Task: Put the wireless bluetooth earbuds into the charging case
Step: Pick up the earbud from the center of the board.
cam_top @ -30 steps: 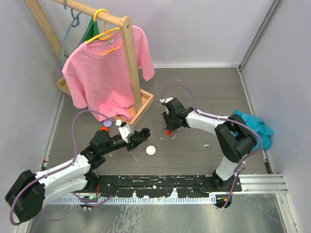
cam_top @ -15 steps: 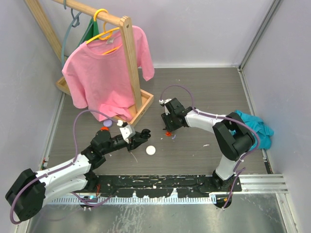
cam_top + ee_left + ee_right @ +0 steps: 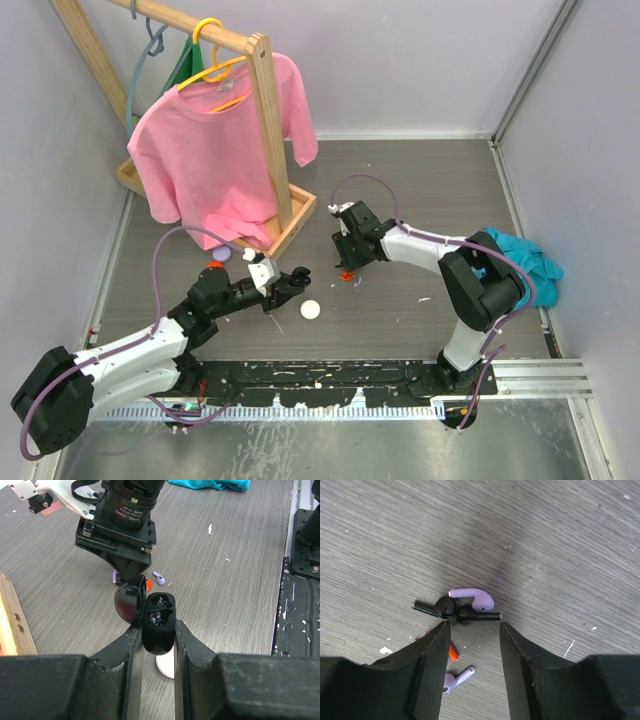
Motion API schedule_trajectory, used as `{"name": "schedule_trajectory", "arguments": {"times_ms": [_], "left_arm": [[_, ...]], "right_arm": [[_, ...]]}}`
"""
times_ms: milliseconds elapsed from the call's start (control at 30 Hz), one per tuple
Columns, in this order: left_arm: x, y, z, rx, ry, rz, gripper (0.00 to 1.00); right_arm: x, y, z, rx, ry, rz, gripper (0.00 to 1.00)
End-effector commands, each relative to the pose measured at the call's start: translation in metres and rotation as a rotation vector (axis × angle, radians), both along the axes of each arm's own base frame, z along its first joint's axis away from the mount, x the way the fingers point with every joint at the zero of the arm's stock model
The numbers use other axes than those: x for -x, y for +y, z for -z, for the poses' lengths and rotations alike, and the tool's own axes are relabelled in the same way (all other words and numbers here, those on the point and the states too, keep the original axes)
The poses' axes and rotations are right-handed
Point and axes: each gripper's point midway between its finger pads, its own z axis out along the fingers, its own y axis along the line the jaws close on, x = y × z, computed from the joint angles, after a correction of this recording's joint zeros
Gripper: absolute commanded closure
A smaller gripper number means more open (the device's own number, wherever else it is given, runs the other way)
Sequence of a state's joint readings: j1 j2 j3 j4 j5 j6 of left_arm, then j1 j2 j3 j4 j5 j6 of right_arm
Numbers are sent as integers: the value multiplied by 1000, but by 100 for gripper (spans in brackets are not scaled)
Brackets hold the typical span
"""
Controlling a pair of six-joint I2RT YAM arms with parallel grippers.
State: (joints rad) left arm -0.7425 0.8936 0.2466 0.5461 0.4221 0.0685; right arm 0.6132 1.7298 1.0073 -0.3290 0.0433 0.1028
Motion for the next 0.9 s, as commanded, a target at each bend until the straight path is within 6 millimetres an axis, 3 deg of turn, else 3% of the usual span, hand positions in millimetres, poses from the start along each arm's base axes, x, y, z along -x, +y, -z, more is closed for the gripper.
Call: {"name": "schedule_trajectory", "arguments": {"times_ms": [0, 433, 867], "left_arm": [[-5, -6, -29, 46, -69, 1, 100], [-5, -6, -30, 46, -73, 2, 100], [-3, -7, -29, 40, -70, 10, 100]], "right_arm": [[-28, 6, -43, -35, -133, 30, 50], [-37, 11, -35, -31, -115, 25, 52], [-28, -25, -17, 107, -98, 93, 52]]}}
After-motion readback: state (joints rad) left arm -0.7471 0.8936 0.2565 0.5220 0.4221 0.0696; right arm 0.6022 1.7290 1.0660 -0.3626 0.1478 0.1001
